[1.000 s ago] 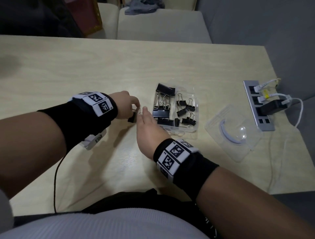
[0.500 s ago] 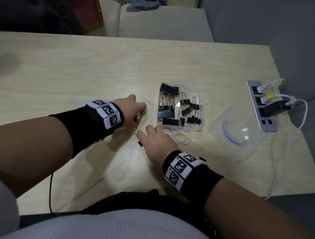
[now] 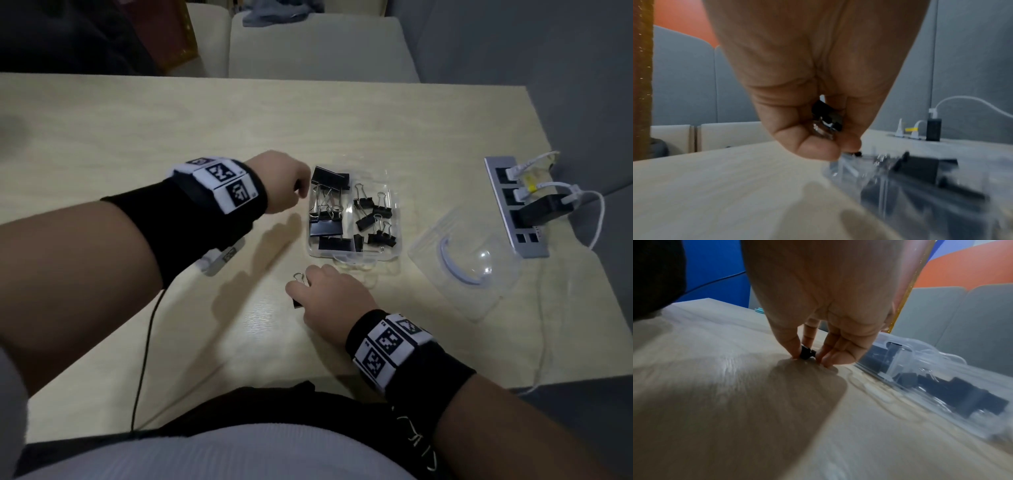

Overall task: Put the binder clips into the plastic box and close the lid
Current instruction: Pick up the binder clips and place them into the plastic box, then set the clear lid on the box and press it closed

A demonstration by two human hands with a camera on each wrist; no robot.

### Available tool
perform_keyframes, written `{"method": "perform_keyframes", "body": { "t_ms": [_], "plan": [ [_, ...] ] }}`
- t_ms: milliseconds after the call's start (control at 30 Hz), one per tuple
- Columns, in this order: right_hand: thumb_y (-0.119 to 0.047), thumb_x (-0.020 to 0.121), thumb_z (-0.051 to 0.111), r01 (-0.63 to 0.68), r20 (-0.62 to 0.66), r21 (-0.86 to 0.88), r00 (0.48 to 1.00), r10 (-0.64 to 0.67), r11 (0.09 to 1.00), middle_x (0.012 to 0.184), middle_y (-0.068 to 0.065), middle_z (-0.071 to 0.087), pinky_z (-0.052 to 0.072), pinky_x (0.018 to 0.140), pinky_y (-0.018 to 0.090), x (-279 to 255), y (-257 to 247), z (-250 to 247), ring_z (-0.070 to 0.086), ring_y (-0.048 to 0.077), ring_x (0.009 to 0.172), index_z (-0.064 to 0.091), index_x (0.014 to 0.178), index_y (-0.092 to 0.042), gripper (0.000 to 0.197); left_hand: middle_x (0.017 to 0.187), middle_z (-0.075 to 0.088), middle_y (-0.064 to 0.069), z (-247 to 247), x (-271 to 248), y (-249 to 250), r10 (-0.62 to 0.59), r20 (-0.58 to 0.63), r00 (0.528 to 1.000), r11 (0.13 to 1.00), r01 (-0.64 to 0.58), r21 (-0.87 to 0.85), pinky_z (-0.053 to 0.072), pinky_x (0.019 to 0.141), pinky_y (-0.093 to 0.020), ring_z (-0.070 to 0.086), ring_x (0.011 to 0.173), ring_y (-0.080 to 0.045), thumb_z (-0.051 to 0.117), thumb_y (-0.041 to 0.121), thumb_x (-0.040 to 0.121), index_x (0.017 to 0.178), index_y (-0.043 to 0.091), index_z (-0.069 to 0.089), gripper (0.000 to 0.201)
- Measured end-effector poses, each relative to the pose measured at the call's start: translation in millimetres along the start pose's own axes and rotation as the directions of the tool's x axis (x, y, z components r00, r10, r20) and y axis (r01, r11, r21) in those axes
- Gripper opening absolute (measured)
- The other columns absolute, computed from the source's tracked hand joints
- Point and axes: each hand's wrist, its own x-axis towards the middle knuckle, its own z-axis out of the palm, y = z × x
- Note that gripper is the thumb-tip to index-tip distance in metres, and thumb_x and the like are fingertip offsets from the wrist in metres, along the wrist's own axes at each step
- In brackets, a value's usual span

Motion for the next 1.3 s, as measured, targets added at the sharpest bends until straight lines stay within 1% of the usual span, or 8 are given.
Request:
{"method": "perform_keyframes", "body": {
  "t_ms": [100,367,533,667,800,867,967,1300],
  "plan": [
    [-0.011,0.08,0.06,-0.008,-0.082,0.086,0.997,0.015,0.996,0.092,0.01,0.059,0.043,0.055,0.032,-9,13,-2,0.057,0.028,0.08,0.059,0.109,-0.015,0.03,0.071,0.051,0.015,-10,15,30,0.053,-0.03,0.998,0.994,-0.056,-0.096,0.038,0.071,-0.027,0.053,0.08,-0.015,0.054,0.012,0.09,0.103,0.021,0.065,0.019],
    [-0.029,0.087,0.059,-0.298,-0.326,0.342,0.852,0.411,0.891,0.105,-0.002,0.062,0.051,0.061,0.031,-26,56,-30,0.058,0.018,0.077,0.058,0.112,-0.024,0.026,0.133,0.055,-0.004,-10,32,73,0.059,-0.048,0.997,0.887,-0.074,-0.456,0.059,0.081,-0.038,0.068,0.089,-0.026,0.057,0.019,0.091,0.138,0.03,0.045,0.05],
    [-0.038,0.094,0.055,-0.435,-0.239,0.373,0.808,0.538,0.82,0.125,0.005,0.057,0.051,0.07,0.033,-19,80,-44,0.064,0.025,0.094,0.044,0.136,-0.021,0.046,0.135,0.05,-0.007,-7,32,63,0.048,-0.1,0.994,0.947,-0.077,-0.313,0.049,0.094,-0.035,0.061,0.106,-0.023,0.059,0.02,0.09,0.137,0.03,0.046,0.05],
    [-0.035,0.094,0.054,-0.441,-0.297,0.412,0.763,0.575,0.797,0.119,0.005,0.059,0.051,0.078,0.035,-24,89,-45,0.061,0.023,0.097,0.047,0.133,-0.02,0.042,0.144,0.04,-0.006,5,22,50,0.046,-0.108,0.993,0.976,-0.067,-0.206,0.047,0.1,-0.041,0.054,0.12,-0.025,0.061,0.028,0.086,0.137,0.031,0.047,0.053],
    [-0.037,0.09,0.054,-0.661,-0.308,0.289,0.621,0.721,0.692,0.126,0.008,0.055,0.046,0.096,0.045,-43,114,-40,0.052,0.027,0.114,0.048,0.129,-0.016,0.045,0.161,0.011,-0.01,29,10,36,-0.005,0.053,0.999,1.0,0.005,-0.001,0.036,0.109,-0.049,0.026,0.144,-0.032,0.072,0.052,0.075,0.152,0.029,0.018,0.096],
    [-0.054,0.084,0.056,-0.782,-0.168,0.165,0.578,0.798,0.601,0.131,0.013,0.051,0.043,0.098,0.049,-51,126,-33,0.049,0.033,0.119,0.045,0.131,-0.014,0.064,0.163,-0.006,-0.006,41,6,30,-0.017,0.103,0.995,0.999,0.013,0.039,0.034,0.111,-0.053,0.014,0.148,-0.031,0.076,0.055,0.069,0.154,0.029,0.006,0.113],
    [-0.067,0.074,0.061,-0.823,0.017,0.044,0.568,0.823,0.567,0.132,0.013,0.049,0.041,0.097,0.049,-61,130,-17,0.049,0.035,0.121,0.042,0.132,-0.013,0.081,0.163,-0.013,-0.001,49,6,21,-0.007,0.085,0.996,1.0,0.005,0.028,0.036,0.107,-0.06,0.011,0.149,-0.029,0.079,0.054,0.067,0.154,0.032,0.0,0.119],
    [-0.051,0.082,0.063,-0.726,-0.154,0.174,0.647,0.747,0.665,0.118,0.009,0.058,0.039,0.098,0.046,-71,125,-10,0.054,0.03,0.113,0.056,0.122,-0.015,0.055,0.163,-0.012,0.0,51,-1,7,0.049,0.097,0.994,0.998,-0.052,0.025,0.033,0.111,-0.056,0.006,0.15,-0.03,0.076,0.059,0.067,0.153,0.036,-0.006,0.12]
  ]
}}
